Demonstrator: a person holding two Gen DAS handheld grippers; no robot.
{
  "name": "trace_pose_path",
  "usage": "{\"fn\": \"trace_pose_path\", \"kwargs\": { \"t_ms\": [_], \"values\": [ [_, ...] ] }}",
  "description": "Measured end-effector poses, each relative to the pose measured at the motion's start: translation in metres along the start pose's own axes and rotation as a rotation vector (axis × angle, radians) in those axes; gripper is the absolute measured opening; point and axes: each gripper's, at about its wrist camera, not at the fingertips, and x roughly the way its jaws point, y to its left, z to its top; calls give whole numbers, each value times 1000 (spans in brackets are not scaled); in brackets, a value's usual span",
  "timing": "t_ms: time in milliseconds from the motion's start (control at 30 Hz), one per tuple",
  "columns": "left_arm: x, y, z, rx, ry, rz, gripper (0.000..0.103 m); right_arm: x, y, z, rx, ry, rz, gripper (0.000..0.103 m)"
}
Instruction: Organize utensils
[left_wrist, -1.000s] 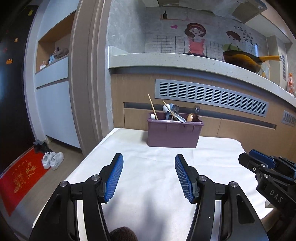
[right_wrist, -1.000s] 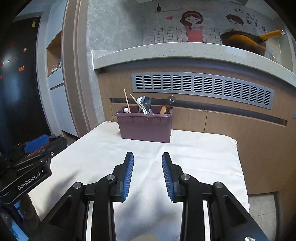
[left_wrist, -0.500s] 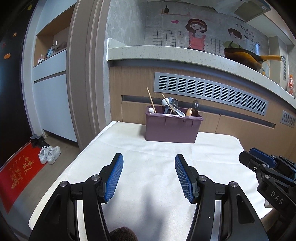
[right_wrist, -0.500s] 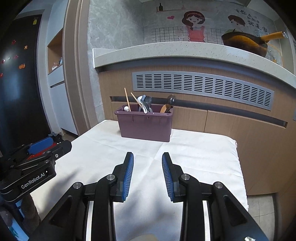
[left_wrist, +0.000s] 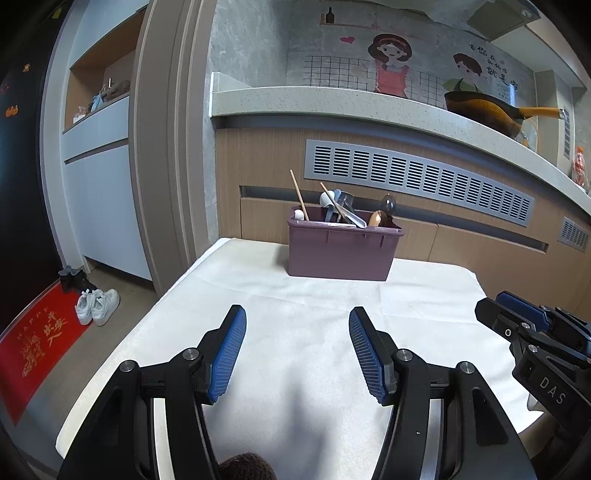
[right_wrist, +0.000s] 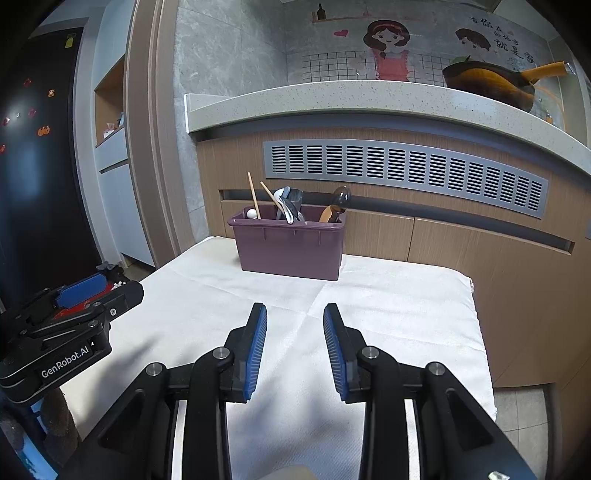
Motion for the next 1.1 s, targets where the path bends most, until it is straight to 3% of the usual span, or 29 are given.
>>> {"fn": "trace_pose_path", "kwargs": {
  "t_ms": [1100],
  "values": [
    [0, -3, -7, 14, 25, -1, 59, 3, -8, -3, 10, 1, 1, 30]
  ]
}}
